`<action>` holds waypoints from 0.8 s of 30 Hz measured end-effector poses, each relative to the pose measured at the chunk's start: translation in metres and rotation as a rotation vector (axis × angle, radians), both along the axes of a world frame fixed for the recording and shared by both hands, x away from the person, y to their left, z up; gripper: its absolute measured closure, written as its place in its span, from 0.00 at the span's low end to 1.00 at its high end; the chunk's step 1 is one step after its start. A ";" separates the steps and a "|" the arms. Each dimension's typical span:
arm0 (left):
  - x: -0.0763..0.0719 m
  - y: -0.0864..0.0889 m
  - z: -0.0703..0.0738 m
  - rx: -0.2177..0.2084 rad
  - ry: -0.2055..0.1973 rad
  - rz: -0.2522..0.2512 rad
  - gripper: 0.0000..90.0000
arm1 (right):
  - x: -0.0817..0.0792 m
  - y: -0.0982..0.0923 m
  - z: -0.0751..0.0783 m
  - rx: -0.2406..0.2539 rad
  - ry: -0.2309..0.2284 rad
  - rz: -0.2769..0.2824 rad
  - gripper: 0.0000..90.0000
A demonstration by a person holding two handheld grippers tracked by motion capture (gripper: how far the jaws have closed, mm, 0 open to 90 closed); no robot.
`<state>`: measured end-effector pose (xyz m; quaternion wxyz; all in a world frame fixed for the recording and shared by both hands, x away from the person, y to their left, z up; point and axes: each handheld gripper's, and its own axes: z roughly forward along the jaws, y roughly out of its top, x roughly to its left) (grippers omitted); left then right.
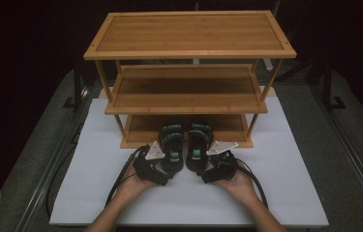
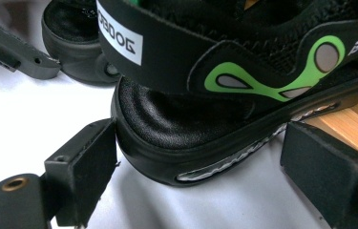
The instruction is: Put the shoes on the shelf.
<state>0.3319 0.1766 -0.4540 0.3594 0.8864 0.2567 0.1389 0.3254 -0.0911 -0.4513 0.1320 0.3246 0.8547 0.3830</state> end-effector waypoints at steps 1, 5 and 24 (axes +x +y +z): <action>0.000 0.000 0.000 -0.001 0.001 0.000 0.05 | 0.000 0.000 0.000 0.000 -0.003 -0.001 0.13; 0.004 0.000 0.000 -0.005 0.019 -0.011 0.04 | 0.001 0.001 -0.001 0.001 -0.012 0.003 0.13; 0.040 0.004 0.017 -0.108 0.023 -0.012 0.11 | 0.034 -0.008 0.009 0.127 0.042 0.019 0.20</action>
